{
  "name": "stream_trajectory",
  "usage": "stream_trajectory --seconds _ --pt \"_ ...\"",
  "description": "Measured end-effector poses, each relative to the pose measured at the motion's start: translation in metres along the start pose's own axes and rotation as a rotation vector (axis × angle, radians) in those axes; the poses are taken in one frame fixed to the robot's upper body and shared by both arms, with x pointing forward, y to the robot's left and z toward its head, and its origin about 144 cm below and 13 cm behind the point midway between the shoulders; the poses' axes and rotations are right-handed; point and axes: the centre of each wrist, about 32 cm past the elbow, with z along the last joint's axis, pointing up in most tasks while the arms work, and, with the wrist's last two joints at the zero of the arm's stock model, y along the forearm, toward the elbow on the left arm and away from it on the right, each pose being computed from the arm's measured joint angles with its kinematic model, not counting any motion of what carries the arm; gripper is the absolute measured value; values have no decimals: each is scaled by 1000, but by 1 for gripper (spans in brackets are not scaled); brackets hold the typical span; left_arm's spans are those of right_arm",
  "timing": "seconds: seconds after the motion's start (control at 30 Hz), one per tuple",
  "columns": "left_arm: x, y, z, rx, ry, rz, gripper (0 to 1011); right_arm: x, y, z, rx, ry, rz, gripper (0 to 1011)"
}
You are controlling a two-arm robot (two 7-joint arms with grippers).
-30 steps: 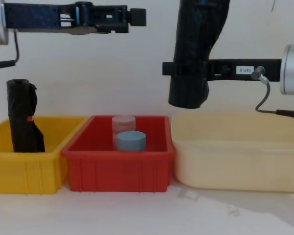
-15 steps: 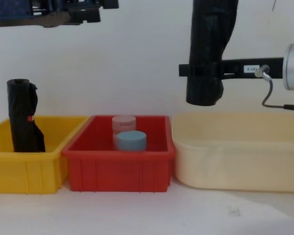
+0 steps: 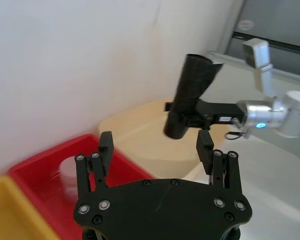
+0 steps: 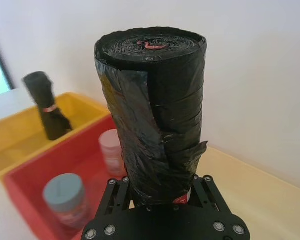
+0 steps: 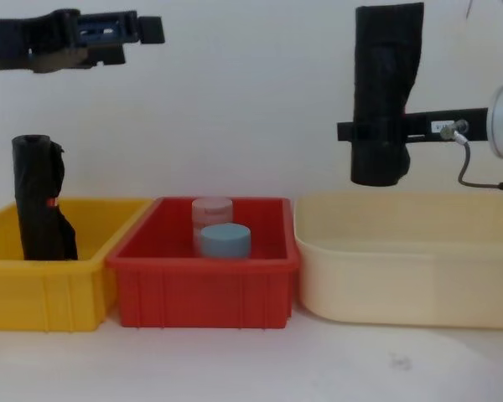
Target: Pick up the garbage bag with the one hand and transfer it to the other hand.
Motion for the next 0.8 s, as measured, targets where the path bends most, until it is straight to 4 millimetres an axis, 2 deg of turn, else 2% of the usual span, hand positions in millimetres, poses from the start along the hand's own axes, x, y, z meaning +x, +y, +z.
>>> stream_trajectory --seconds 0.1,0.3,0.4,0.43,0.57,0.73,0.8 --pt "-1 3 -4 3 4 48 1001 2 0 -1 -7 4 -41 476" --pt "-3 9 -12 16 8 151 1001 6 0 -3 -14 -3 -120 629" --pt "-3 10 -14 20 9 176 1001 7 0 -4 -9 -16 -138 738" --pt "-3 11 -14 22 9 183 1001 7 0 -4 -7 -20 -145 738" --pt "-4 13 -17 28 10 221 1001 6 -1 -5 10 -56 -174 883" --pt "-4 15 -20 33 11 251 1001 4 -1 -3 38 -113 -204 996" --pt "-4 15 -21 35 11 259 1001 4 -1 -2 47 -134 -214 1001"
